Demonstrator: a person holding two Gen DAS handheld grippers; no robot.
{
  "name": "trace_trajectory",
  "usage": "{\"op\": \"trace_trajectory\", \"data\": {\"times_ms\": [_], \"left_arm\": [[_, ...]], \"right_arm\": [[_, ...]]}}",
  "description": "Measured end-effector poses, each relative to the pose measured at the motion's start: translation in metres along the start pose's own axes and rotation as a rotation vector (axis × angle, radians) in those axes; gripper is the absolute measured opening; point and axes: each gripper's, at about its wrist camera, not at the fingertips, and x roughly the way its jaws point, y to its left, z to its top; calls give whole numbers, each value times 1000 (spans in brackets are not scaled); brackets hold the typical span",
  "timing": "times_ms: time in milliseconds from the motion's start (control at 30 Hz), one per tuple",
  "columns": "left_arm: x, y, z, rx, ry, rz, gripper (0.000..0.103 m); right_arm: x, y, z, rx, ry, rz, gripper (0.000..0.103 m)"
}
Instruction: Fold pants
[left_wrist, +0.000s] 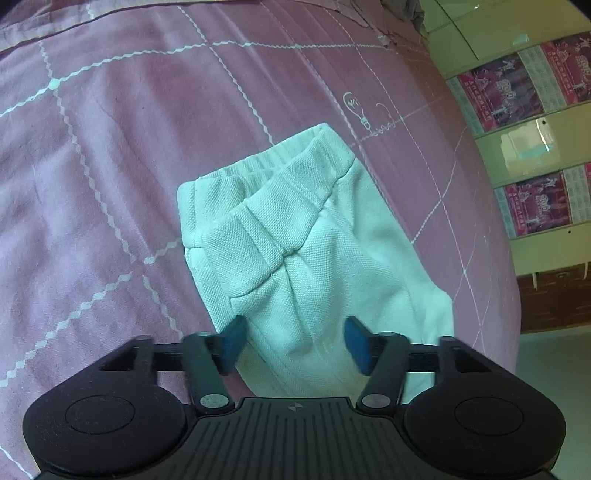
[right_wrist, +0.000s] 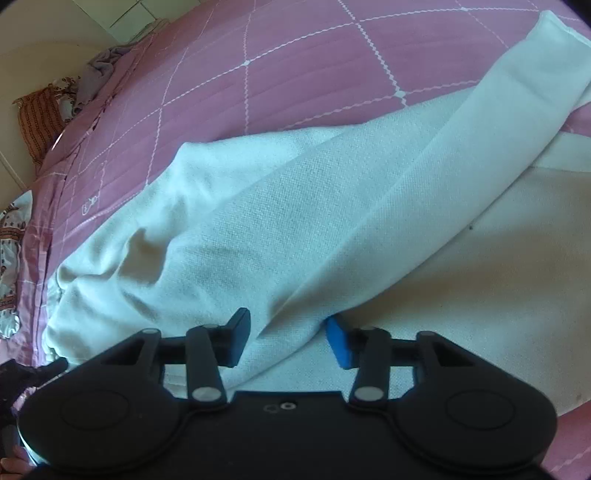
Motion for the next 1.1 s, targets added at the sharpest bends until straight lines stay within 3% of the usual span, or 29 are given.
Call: {"op": "trace_trajectory", "data": {"times_ms": [33, 100, 167, 200, 233, 333, 400, 533, 600, 700, 867, 933, 967, 1100], "left_arm": [[-1, -1, 0, -8, -21, -6, 95], [-2, -4, 1, -1, -36, -35, 95], [-1, -3, -2, -2, -29, -16, 94], [0, -2, -2, 4, -29, -11, 86], [2, 0, -2, 7, -24, -14, 63], [4, 5, 3, 5, -35, -1, 33], [4, 5, 5, 47, -44, 21, 21], [-18, -4, 14, 82, -115, -14, 16], [-31, -6, 26, 96, -146, -20, 16], [-39, 1, 35, 126, -155, 34, 16], [-9, 37, 13, 97, -53, 133, 16], [-11, 42, 8, 63, -69, 122, 16], [-16, 36, 6, 86, -82, 126, 16], [-45, -6, -10, 226, -146, 79, 16]], "right_arm": [[2, 0, -1, -5, 1, -11, 28], [1, -3, -4, -20, 1, -5, 17], [-4, -7, -5, -20, -2, 13, 15], [-7, -8, -8, -16, -1, 22, 15], [-8, -10, -9, -19, -4, 28, 15], [-12, -9, -9, -17, -5, 38, 14], [-14, -8, -9, -15, -10, 47, 14], [-21, -11, -8, 37, -8, 115, 10], [-38, 5, -10, -17, -47, 151, 10], [-59, 31, -17, -67, -78, 236, 9], [-27, 30, -40, -124, -52, 106, 9], [-12, 20, -49, -119, -3, 63, 14], [-10, 17, -52, -110, 18, 61, 13], [-35, 3, -46, -73, 1, 100, 33]]}}
